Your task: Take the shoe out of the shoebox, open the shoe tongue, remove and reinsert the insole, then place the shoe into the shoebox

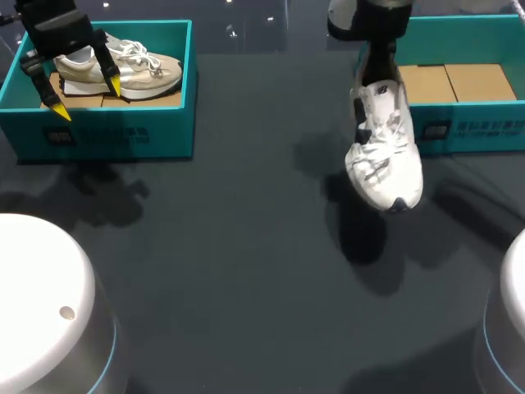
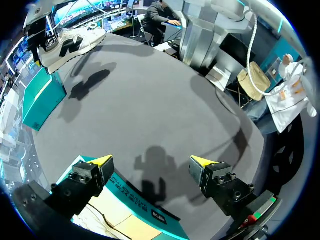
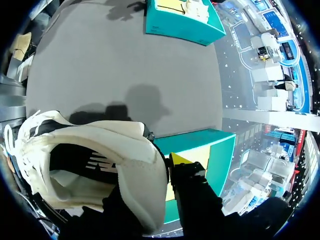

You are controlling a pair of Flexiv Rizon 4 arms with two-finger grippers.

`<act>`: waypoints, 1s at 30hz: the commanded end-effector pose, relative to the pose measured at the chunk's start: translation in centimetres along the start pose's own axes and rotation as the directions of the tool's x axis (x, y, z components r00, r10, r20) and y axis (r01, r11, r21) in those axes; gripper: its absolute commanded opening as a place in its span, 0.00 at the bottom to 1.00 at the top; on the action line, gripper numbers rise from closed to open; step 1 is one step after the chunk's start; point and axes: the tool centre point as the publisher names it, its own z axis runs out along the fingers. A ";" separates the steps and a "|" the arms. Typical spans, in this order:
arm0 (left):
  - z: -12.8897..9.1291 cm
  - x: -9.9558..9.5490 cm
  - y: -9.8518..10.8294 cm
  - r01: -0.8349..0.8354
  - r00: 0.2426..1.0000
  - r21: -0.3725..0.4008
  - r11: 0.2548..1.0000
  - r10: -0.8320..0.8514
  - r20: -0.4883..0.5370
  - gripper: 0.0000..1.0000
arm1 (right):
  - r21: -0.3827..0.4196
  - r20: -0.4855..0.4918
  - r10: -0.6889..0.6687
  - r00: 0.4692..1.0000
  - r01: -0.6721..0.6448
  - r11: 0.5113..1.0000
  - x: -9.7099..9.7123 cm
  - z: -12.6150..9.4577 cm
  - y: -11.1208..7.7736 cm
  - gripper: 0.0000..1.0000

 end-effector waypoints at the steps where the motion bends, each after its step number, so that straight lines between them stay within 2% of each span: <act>1: 0.0 0.1 0.0 -0.001 1.000 -0.003 1.000 0.001 0.000 1.00 | -0.045 0.011 -0.026 1.000 0.026 0.999 -3.8 -1.0 -4.1 0.00; 2: 0.0 0.1 0.0 -0.001 1.000 -0.003 1.000 0.001 0.000 1.00 | -0.039 0.026 -0.030 0.999 0.031 0.999 -4.7 -1.3 -5.0 0.00; 15: 0.0 0.1 0.0 -0.001 1.000 -0.003 1.000 0.001 0.000 1.00 | -0.039 0.026 -0.030 0.999 0.031 0.999 -4.7 -1.3 -5.0 0.00; 19: 0.0 0.1 0.0 -0.001 1.000 -0.003 1.000 0.001 0.000 1.00 | -0.103 0.037 0.023 0.999 -0.019 0.994 -7.9 0.1 -8.9 0.00; 20: 0.0 0.1 0.0 -0.001 1.000 -0.003 1.000 0.001 0.000 1.00 | -0.048 0.038 0.050 0.998 -0.048 0.998 -9.0 0.4 -10.1 0.00; 22: 0.0 0.1 0.0 -0.001 1.000 -0.003 1.000 0.001 0.000 1.00 | -0.061 0.043 0.065 0.997 -0.062 0.996 -10.8 0.6 -12.2 0.00; 25: 0.0 0.1 0.0 -0.001 1.000 -0.003 1.000 0.001 0.000 1.00 | -0.038 0.041 0.086 0.995 -0.084 0.996 -13.0 1.1 -14.6 0.00; 30: 0.0 0.1 0.0 -0.001 1.000 -0.003 1.000 0.001 0.000 1.00 | -0.016 0.049 0.096 0.994 -0.096 0.995 -15.5 2.1 -18.0 0.00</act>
